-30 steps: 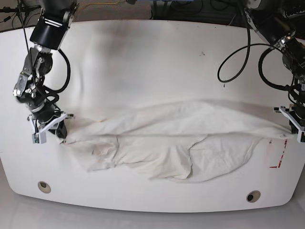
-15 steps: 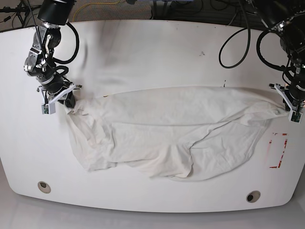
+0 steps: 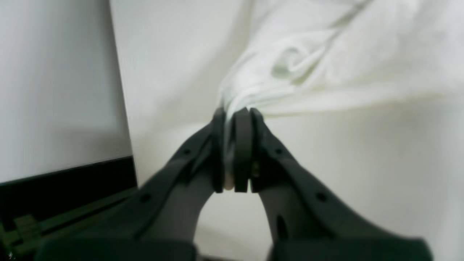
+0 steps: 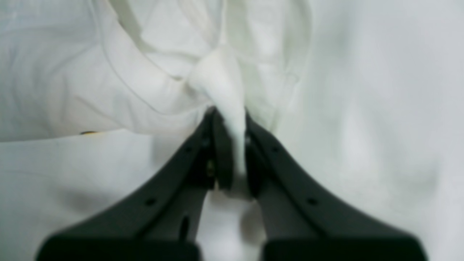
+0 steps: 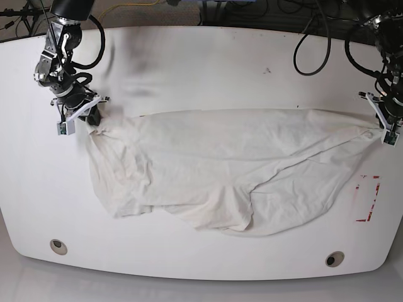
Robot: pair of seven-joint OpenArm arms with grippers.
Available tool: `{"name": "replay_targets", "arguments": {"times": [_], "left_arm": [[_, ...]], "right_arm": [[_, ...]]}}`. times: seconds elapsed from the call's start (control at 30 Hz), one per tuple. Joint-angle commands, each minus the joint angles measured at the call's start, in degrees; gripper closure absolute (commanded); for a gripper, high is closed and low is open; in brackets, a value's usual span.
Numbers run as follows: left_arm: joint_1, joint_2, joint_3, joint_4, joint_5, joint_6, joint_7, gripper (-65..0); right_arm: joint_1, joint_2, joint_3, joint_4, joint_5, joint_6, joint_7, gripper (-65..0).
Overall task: Fold the T-shirt properly
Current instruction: 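Open the right gripper and release its edge of the shirt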
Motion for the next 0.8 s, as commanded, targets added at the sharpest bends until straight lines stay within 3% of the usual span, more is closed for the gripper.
{"name": "replay_targets", "arguments": {"times": [0.0,0.57,0.67,0.77], "left_arm": [[-0.2,-1.3,-0.4,0.9,0.2,0.4,-0.8,-0.6],[1.8,-1.4,-2.7,-2.6,0.2,0.4,-0.9,-0.6],[1.8,-1.3,-2.7,-2.6,0.2,0.4,-0.9,-0.6],[1.8,-1.2,-2.7,-2.4,0.2,0.4,-0.9,-0.6]], "right_arm": [[-0.2,1.0,0.2,1.1,0.9,0.2,1.3,-0.5],[-2.3,-0.4,-0.1,1.0,0.5,0.2,1.0,-2.1],[-2.6,-0.5,-0.1,1.1,0.5,0.2,0.9,-11.6],[-2.6,-0.7,-0.1,1.8,0.5,0.1,0.9,-30.6]]}}
